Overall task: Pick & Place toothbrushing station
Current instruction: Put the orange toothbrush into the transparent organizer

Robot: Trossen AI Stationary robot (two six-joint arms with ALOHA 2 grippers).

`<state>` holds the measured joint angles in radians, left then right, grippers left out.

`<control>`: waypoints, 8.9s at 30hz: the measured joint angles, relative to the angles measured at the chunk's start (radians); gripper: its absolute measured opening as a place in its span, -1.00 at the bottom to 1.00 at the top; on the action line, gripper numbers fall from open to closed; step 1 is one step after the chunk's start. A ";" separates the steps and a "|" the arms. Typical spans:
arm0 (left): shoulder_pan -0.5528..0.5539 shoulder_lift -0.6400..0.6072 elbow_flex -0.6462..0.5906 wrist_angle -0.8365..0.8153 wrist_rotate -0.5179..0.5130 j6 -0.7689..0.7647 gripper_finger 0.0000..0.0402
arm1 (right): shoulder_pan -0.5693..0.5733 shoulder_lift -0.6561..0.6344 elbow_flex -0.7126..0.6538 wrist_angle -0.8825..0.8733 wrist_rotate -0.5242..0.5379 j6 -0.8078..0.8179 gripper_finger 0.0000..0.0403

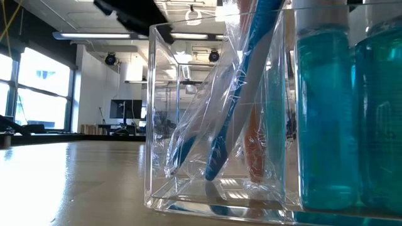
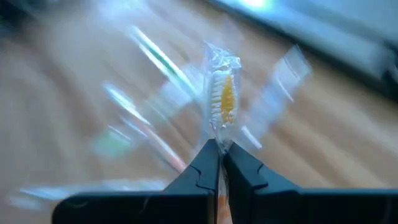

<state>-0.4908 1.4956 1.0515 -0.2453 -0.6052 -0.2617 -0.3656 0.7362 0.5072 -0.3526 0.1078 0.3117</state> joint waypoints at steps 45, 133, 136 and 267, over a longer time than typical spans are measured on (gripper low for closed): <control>0.131 0.142 0.063 0.679 0.354 0.390 0.38 | 0.841 0.682 0.092 1.431 0.073 -0.630 -0.98; -0.019 0.074 0.061 0.573 0.321 0.366 -0.86 | 1.012 0.669 0.092 1.292 0.742 -0.732 0.37; -0.067 0.058 0.061 0.539 0.260 0.367 -0.86 | 1.027 0.669 0.092 1.291 0.759 -0.733 0.37; 0.046 0.262 -0.163 0.876 0.727 0.187 -0.62 | 1.033 0.669 0.092 1.126 0.700 -0.645 0.37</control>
<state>-0.4450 1.7573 0.8890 0.6303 0.1215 -0.0750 0.6678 1.4052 0.5991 0.7731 0.8081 -0.3332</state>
